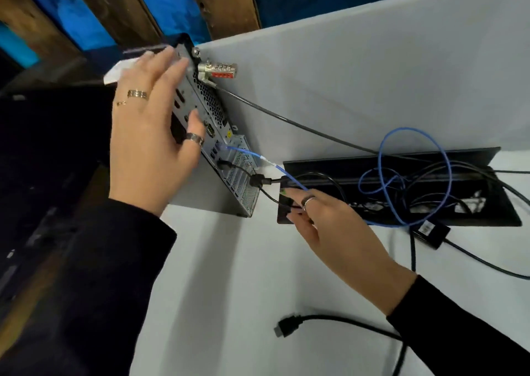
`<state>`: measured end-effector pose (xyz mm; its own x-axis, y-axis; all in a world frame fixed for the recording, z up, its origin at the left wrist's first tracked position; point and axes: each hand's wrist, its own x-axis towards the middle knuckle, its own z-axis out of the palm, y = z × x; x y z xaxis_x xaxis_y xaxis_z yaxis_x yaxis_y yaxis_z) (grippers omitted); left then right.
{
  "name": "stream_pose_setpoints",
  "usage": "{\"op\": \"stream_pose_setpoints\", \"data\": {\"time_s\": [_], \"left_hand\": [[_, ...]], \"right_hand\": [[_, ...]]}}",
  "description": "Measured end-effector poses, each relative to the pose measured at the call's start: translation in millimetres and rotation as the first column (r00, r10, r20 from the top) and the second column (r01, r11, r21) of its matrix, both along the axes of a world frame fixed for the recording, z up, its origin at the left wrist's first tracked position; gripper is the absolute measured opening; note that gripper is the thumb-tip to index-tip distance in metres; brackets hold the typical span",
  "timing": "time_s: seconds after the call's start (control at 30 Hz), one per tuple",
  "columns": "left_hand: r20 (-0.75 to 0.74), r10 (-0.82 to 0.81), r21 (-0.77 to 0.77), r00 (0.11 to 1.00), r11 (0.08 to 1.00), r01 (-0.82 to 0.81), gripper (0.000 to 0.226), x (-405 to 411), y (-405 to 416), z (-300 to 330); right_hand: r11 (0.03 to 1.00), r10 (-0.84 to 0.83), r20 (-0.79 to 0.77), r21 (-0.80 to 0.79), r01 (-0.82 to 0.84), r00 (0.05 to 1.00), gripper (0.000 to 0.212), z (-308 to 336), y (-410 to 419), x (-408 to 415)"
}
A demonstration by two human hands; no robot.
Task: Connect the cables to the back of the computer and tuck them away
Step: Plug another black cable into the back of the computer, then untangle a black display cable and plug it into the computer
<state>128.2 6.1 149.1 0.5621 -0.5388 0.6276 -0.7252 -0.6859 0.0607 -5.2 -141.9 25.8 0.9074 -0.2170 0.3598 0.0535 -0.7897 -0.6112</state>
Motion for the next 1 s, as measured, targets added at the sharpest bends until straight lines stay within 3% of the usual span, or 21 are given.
{"op": "stream_pose_setpoints", "data": {"time_s": [0.17, 0.33, 0.43, 0.67, 0.73, 0.83, 0.93, 1.0], "left_hand": [[-0.086, -0.058, -0.086, 0.995, 0.995, 0.051, 0.041, -51, 12, -39], [-0.431, -0.041, -0.160, 0.902, 0.987, -0.031, 0.042, -95, 18, -92], [-0.535, -0.053, -0.156, 0.843, 0.987, -0.037, 0.041, -113, 21, -119], [-0.729, -0.060, -0.178, 0.682, 0.979, -0.104, 0.038, -143, 28, -151], [-0.757, -0.035, -0.174, 0.652, 0.973, -0.150, 0.032, -150, 31, -156], [-0.839, -0.016, -0.210, 0.544, 0.931, -0.298, 0.033, -163, 37, -162], [-0.901, -0.094, -0.288, 0.424, 0.861, -0.420, 0.013, -180, 32, -165], [-0.930, -0.204, -0.331, 0.305, 0.828, -0.453, 0.024, -190, 20, -164]], "right_hand": [[0.999, -0.030, -0.038, -0.027, 0.029, 0.999, 0.034, -31, -10, -54], [0.988, 0.067, -0.295, -0.113, -0.105, 0.953, 0.029, -77, -1, -100], [0.961, 0.021, -0.395, -0.245, -0.127, 0.918, 0.046, -95, 13, -114], [0.907, -0.135, -0.343, -0.421, -0.024, 0.929, 0.060, -125, 21, -123], [0.916, -0.136, -0.326, -0.401, -0.007, 0.936, 0.055, -124, 19, -127], [0.953, -0.092, -0.314, -0.302, -0.007, 0.945, 0.024, -118, 15, -133], [0.991, -0.063, -0.301, -0.135, 0.023, 0.951, 0.008, -107, 7, -141], [0.999, -0.039, -0.317, -0.027, 0.032, 0.948, 0.033, -99, 3, -147]]}}
